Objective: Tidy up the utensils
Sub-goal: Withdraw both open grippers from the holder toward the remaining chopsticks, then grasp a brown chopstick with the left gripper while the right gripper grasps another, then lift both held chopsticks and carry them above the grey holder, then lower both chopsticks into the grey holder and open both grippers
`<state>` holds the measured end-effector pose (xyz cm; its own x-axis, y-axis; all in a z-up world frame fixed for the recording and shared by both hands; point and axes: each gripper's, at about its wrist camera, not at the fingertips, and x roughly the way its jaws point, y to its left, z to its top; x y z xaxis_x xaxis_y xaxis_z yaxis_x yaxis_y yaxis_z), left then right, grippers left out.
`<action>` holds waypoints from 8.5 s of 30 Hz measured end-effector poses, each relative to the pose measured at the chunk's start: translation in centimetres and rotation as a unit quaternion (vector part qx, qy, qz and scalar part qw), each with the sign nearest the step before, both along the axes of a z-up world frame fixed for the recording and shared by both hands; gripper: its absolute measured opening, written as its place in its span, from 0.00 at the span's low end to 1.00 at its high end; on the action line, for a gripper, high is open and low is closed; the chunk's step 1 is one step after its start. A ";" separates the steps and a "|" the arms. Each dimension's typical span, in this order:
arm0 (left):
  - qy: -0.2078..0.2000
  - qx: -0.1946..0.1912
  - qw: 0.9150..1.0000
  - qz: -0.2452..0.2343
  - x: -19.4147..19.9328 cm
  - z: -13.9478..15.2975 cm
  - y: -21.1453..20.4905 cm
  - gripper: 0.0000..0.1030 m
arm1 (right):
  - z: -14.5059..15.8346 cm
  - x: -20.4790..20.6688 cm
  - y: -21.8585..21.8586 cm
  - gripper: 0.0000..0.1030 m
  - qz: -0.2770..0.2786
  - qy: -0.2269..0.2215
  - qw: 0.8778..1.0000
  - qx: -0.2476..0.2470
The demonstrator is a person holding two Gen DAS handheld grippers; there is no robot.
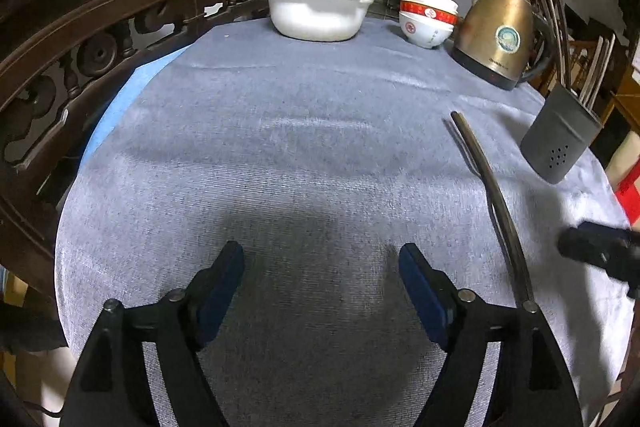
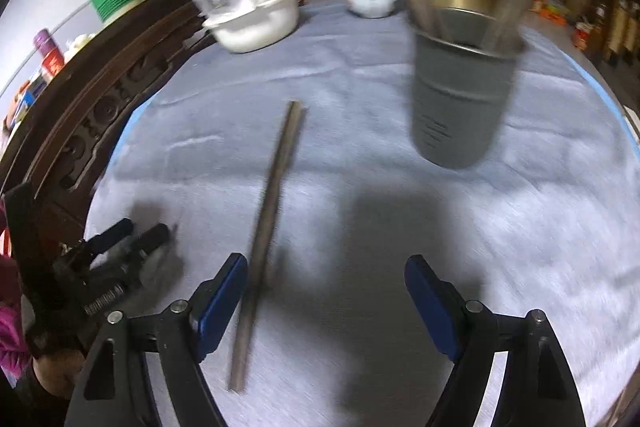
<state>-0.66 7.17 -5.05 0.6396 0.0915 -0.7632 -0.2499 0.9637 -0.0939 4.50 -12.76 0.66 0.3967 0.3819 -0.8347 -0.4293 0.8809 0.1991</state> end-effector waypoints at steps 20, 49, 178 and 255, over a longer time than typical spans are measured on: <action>0.014 0.033 0.999 -0.015 0.2 -0.2 -1.1 0.85 | -0.6 1.7 2.2 0.37 -0.027 0.012 0.999 -0.035; 0.098 -0.016 0.991 -0.094 7.3 1.4 -8.9 0.05 | -1.2 -0.8 -5.6 0.07 -0.047 0.048 0.998 0.013; -0.196 -0.004 0.980 0.021 -5.9 15.8 -2.8 0.07 | 12.5 -13.1 -8.0 0.06 -0.141 -0.342 0.926 0.076; -0.263 -0.194 0.939 -0.107 2.6 28.3 -4.4 0.06 | 23.4 -8.1 -12.2 0.06 -0.156 -0.375 0.901 0.152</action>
